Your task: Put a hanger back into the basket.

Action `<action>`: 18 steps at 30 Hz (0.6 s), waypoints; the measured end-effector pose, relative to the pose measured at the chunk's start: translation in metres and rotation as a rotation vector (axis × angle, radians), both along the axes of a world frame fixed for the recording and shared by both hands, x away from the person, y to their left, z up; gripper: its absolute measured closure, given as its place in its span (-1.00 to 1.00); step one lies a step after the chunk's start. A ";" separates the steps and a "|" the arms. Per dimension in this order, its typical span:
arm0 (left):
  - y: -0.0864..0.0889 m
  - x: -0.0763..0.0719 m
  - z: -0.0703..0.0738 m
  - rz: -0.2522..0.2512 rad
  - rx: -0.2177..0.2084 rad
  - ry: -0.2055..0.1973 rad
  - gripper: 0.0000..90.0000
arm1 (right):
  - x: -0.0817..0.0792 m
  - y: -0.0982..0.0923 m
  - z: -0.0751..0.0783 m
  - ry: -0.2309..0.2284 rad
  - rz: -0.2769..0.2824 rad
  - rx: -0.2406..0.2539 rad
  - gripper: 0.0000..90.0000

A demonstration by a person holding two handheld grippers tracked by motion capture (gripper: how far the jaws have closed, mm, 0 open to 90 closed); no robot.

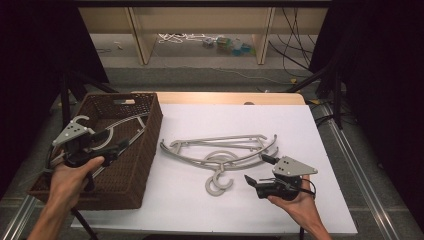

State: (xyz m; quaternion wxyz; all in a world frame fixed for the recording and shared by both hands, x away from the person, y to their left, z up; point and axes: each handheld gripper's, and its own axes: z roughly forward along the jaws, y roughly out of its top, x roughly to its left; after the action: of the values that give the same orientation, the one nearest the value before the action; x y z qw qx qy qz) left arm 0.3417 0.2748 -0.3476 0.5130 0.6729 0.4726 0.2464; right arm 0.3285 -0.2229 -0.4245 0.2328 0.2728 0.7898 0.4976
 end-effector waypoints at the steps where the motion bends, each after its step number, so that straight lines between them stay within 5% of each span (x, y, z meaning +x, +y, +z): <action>1: -0.006 -0.002 0.000 -0.016 -0.006 -0.013 -0.60 | 0.000 0.000 0.000 0.000 -0.003 0.003 -0.63; 6: -0.024 -0.009 -0.004 -0.069 -0.024 -0.048 -0.62 | 0.001 -0.002 -0.002 0.023 -0.001 0.009 -0.64; 18: -0.076 -0.026 -0.020 -0.208 -0.037 -0.118 -0.64 | 0.001 -0.002 -0.003 -0.003 -0.001 0.022 -0.64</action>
State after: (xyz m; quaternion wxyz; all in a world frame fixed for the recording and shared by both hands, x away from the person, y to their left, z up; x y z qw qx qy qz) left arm 0.3152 0.1989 -0.3681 0.5749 0.6931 0.3738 0.2223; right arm 0.3296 -0.2249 -0.4273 0.2314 0.2749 0.7838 0.5065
